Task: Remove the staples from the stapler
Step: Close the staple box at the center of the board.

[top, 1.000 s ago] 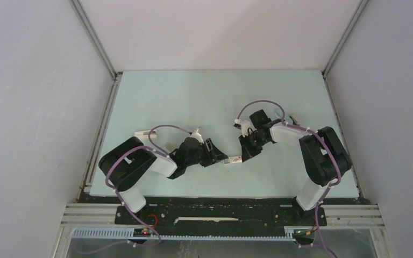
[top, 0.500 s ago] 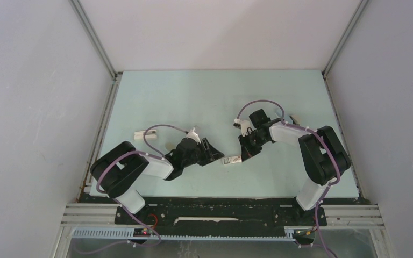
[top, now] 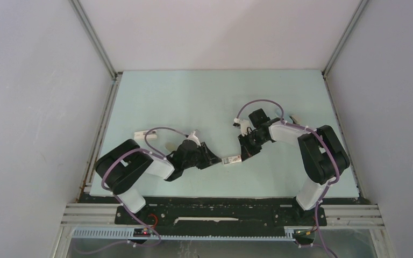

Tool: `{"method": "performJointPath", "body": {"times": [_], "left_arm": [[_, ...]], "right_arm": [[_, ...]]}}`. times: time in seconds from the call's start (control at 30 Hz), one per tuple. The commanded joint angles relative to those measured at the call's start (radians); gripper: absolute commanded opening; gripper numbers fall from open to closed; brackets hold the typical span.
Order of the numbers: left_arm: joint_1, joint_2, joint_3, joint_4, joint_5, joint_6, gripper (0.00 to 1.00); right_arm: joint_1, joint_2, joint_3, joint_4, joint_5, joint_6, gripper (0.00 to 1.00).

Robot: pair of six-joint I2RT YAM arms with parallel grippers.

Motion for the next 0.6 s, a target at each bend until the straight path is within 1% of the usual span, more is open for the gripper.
{"method": "performJointPath", "body": {"times": [0.0, 0.37, 0.57], "left_arm": [[0.007, 0.024, 0.029, 0.013, 0.028, 0.016, 0.3], [0.007, 0.048, 0.052, 0.012, 0.052, 0.022, 0.29], [0.005, 0.066, 0.069, 0.012, 0.066, 0.024, 0.26]], "right_arm": [[0.008, 0.016, 0.024, -0.001, 0.015, 0.009, 0.06], [0.009, 0.021, 0.027, -0.003, 0.015, 0.009, 0.06], [0.015, 0.023, 0.029, -0.005, 0.019, 0.007, 0.06]]}}
